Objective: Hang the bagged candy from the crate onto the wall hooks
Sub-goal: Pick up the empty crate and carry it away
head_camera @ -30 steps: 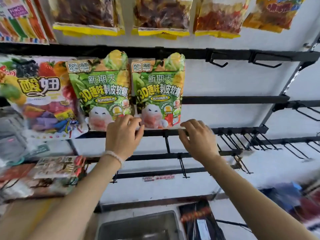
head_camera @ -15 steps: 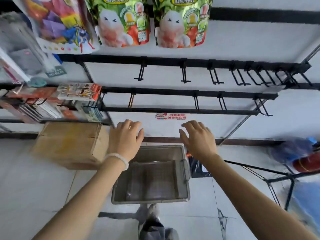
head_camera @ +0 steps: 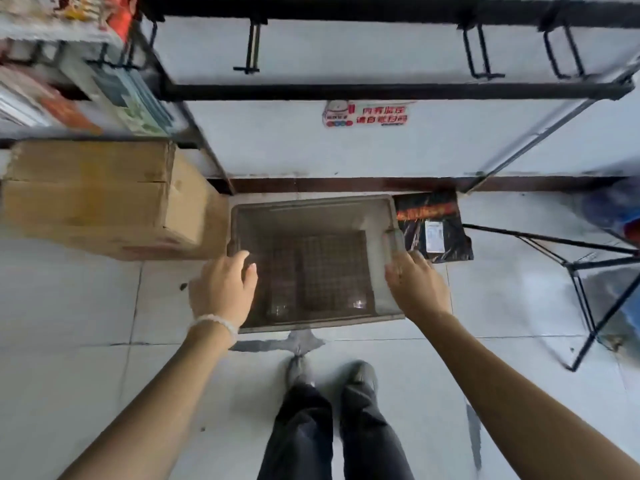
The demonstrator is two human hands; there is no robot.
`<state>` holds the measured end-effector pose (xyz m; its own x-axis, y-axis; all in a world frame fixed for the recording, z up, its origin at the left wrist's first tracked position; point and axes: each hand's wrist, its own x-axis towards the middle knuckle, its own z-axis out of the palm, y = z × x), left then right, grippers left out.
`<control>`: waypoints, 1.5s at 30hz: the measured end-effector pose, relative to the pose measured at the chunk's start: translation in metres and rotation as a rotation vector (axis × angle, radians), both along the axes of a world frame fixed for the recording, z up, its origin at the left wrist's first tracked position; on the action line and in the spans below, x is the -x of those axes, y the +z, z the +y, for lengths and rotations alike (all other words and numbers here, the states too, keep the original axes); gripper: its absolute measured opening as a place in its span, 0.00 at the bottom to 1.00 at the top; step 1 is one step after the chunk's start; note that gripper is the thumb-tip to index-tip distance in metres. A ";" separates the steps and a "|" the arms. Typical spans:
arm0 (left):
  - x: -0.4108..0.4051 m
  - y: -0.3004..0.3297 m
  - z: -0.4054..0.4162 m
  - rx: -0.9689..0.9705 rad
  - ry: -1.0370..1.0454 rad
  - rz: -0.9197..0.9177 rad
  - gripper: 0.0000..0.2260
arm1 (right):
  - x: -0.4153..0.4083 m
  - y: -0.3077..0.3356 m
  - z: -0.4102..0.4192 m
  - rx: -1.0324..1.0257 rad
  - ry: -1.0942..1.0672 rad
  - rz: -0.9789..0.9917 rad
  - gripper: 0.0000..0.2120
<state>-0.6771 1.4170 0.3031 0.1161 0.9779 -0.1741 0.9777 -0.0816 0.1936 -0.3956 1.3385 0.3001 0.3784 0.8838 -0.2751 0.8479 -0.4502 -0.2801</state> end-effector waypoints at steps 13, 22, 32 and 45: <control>0.033 -0.242 0.005 0.154 0.439 -0.053 0.20 | -0.058 -0.227 0.013 0.091 -0.282 0.084 0.20; 0.032 -0.341 0.043 0.017 0.762 -0.107 0.28 | -0.088 -0.328 0.047 -0.057 -0.399 0.110 0.30; 0.032 -0.318 0.031 -0.010 0.964 -0.294 0.19 | -0.097 -0.304 0.042 -0.024 -0.595 0.200 0.28; 0.067 -0.126 -0.026 0.106 0.865 -0.371 0.17 | -0.040 -0.104 -0.054 -0.007 -0.858 0.181 0.25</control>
